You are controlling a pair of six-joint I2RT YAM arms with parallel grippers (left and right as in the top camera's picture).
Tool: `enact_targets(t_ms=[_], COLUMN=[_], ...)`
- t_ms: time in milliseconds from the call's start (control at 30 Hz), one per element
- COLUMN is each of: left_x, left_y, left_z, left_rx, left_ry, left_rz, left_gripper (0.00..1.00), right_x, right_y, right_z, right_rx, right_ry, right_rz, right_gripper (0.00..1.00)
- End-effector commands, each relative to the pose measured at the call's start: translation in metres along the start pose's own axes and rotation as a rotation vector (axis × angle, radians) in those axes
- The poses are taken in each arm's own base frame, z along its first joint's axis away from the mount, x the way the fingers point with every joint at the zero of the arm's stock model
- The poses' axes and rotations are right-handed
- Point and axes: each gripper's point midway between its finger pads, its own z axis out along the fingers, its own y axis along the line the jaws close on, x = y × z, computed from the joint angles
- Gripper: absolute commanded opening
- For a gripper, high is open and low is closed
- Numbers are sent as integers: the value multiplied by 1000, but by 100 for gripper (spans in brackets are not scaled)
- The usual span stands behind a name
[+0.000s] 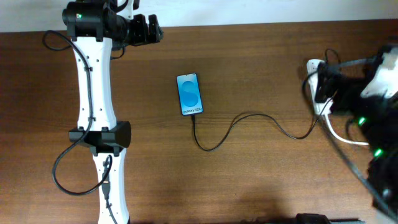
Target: Plug charger to phone and switch on socket
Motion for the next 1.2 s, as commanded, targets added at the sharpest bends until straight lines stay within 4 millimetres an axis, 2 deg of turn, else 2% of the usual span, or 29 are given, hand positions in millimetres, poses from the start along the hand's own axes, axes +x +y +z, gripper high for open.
enact_targets(t_ms=[0,167,300,367,467,567,667,1167], left_x=[-2,-2,-2,-2,-2,-2,-2,-2], left_y=[-3,-3,-3,-3,-3,-3,-3,-3], left_z=[-11,-11,-11,-11,-11,-11,-11,-11], left_rx=[-3,-3,-3,-3,-3,-3,-3,-3], left_ry=[-21,-21,-21,-21,-21,-21,-21,-21], left_rz=[16,16,16,16,16,16,16,16], left_gripper=[99,99,100,99,100,100,100,100], right_x=[55,125,170,184,201,224,264,264], right_y=[-2,-1,-5,-7,-9,-12,-18,-18], right_z=[4,-2,-1,0,4,15,28,28], right_rx=[-21,-40,-53,-54,-55,-49,-27,-27], right_ry=[-102,-336,-440,-455,-462,-396,-224,-224], right_rz=[-20,-48,-53,-54,-54,-49,-40,-39], right_gripper=[99,99,98,98,98,99,99,99])
